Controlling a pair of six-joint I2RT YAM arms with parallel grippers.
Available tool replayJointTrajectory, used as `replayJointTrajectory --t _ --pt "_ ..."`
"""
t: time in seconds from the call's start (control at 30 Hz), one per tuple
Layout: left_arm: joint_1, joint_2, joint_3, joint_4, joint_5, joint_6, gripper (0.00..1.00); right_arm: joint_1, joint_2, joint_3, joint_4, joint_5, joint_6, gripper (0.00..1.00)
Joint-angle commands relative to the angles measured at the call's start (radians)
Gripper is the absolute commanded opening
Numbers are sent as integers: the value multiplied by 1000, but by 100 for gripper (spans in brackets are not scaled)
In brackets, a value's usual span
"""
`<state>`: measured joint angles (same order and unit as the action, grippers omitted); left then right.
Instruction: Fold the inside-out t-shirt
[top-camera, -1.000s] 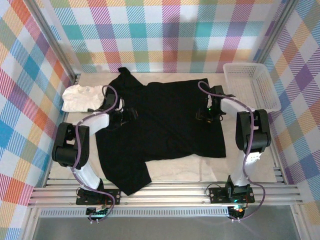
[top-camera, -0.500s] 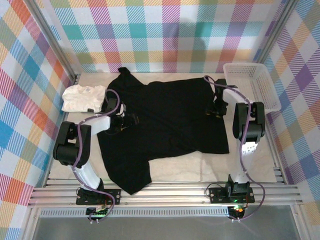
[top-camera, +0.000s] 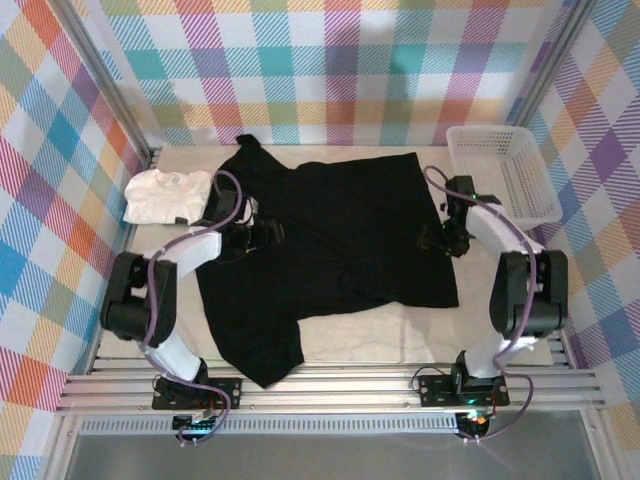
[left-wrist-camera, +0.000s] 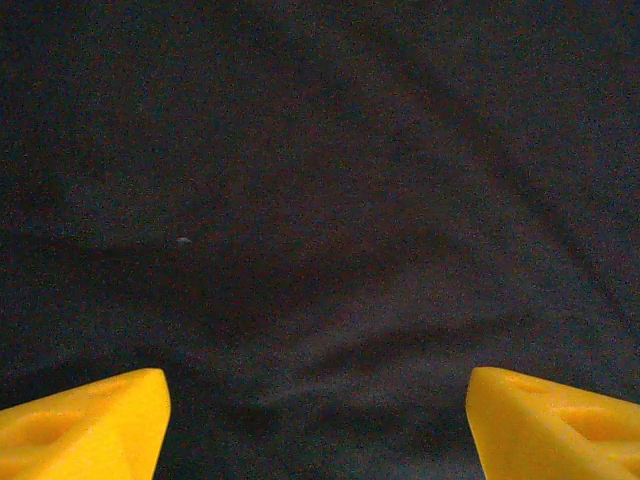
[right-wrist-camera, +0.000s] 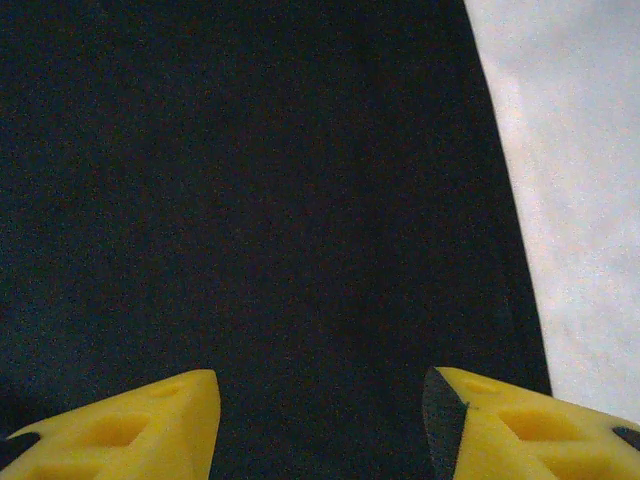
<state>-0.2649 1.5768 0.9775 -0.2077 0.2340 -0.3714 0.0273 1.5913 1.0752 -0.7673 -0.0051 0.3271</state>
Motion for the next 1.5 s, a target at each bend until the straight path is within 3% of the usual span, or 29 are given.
replayJointTrajectory --t 0.0,0.23,0.5,0.73,0.9,1.03,1.3,1.4,1.47 --pt "-35 -84 -28 -11 -1 -39 78 -61 -44 -100 -47 -1 79 56" --pt "-96 -145 -36 -16 18 -70 79 -113 -98 -198 -138 108 118 56" --pt "-106 -128 -23 -31 21 -48 79 -113 -34 -256 -94 6 145 51" --pt "-106 -178 -53 -134 -34 -47 79 -114 -27 -199 -32 -27 132 14" --pt "-123 -293 -126 -326 -89 -69 78 -109 -48 -120 -5 -6 99 4" --pt "-218 -397 -221 -515 -181 -172 76 -95 -60 -79 25 -23 83 3" --pt "-444 -585 -315 -838 -322 -513 68 -87 -85 -43 69 -108 43 3" --pt "-502 -588 -322 -886 -340 -579 65 -84 -115 -52 85 -125 33 3" --pt "-504 -563 -341 -831 -315 -559 66 -83 -133 -67 107 -145 37 3"
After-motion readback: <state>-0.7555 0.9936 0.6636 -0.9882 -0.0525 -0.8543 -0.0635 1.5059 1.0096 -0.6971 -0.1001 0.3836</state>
